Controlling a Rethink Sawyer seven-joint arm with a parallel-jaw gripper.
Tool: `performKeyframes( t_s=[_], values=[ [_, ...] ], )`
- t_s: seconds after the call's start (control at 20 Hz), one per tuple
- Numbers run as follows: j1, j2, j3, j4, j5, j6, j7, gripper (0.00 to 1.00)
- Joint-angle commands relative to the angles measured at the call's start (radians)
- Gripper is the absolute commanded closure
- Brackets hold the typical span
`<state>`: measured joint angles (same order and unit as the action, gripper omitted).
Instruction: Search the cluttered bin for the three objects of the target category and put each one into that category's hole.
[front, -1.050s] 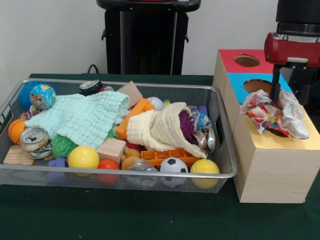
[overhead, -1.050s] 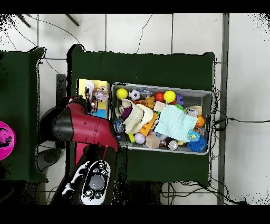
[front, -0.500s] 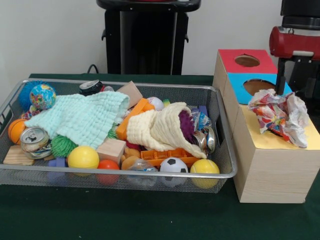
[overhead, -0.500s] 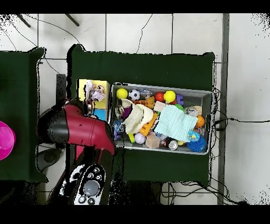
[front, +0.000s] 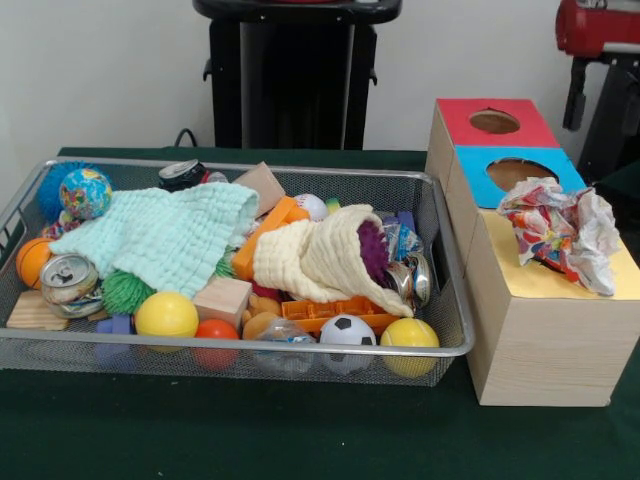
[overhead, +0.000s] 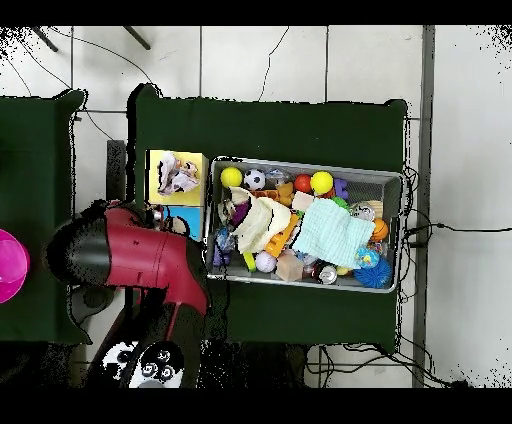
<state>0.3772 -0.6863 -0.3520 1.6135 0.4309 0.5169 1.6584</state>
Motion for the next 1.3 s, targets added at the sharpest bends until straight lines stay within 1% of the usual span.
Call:
performKeyframes(
  t_s=[0.05,0.2,0.25,0.4,0.75,0.95,1.15,1.3],
  values=[
    [0.004,-0.034,-0.04,-0.064,-0.005,0.169,0.297,0.0],
    [0.002,-0.029,-0.046,-0.065,-0.009,0.159,0.287,0.0],
    [0.01,-0.026,-0.057,-0.062,-0.006,0.17,0.301,1.0],
    [0.008,-0.014,-0.068,-0.074,-0.015,0.138,0.291,1.0],
    [-0.031,0.022,-0.081,-0.182,-0.038,0.203,0.236,1.0],
    [-0.071,0.045,-0.065,-0.227,-0.047,0.21,0.187,1.0],
    [-0.106,0.08,-0.039,-0.25,-0.051,0.164,0.158,1.0],
    [-0.134,0.097,-0.008,-0.239,-0.056,0.11,0.129,1.0]
  ],
)
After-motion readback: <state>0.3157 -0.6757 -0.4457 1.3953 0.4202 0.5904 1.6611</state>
